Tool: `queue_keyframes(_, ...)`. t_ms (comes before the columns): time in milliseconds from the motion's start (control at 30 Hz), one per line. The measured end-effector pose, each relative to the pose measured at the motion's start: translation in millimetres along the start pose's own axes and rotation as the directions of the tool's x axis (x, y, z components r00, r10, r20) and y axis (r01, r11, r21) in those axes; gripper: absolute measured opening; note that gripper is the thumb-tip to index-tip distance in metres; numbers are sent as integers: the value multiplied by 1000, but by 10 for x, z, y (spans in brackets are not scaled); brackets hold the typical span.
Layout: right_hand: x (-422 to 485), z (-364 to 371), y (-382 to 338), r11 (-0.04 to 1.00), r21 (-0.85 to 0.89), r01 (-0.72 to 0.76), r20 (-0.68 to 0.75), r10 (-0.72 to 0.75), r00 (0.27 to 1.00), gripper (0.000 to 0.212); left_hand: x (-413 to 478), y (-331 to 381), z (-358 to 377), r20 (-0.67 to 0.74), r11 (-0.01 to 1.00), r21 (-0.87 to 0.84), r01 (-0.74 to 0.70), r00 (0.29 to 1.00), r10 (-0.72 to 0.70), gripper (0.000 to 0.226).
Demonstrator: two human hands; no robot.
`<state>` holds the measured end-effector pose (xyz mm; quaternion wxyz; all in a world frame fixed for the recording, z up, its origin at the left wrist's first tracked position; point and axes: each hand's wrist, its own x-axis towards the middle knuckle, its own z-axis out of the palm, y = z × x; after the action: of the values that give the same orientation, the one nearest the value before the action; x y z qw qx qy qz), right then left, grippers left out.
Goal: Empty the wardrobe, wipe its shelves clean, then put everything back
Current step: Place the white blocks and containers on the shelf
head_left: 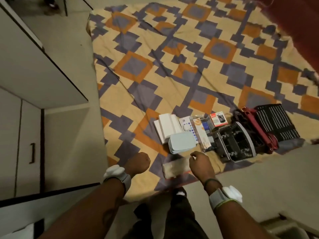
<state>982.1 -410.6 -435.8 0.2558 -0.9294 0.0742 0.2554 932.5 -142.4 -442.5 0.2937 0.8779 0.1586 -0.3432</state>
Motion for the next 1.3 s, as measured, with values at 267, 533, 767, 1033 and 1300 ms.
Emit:
queue_keyframes(267,1841,-166,-477,981,-23,193,102,-190,976,40,1141,373,-28,-50,890,-434,141,982,-180,25)
queue_keyframes(533,3414,329,-478,993,-18,116,334,-103,937,39,2378,665,126,68,536,-815,221,955,-289,41)
queue_keyframes(767,3830,905,-303,994,-82,74,447,-30,894,53,2930,519,495,74,384,-909,162,970,-234,51)
queue_keyframes(1033,3846,1088,-379,996,60,59,432,-79,898,57,2974,320,532,130,208,-958,200,942,-308,52)
queue_keyframes(1300,3532,1006,-1039,959,245,146,485,-251,838,43,2635,96,213,10,142,-988,61,942,-336,52)
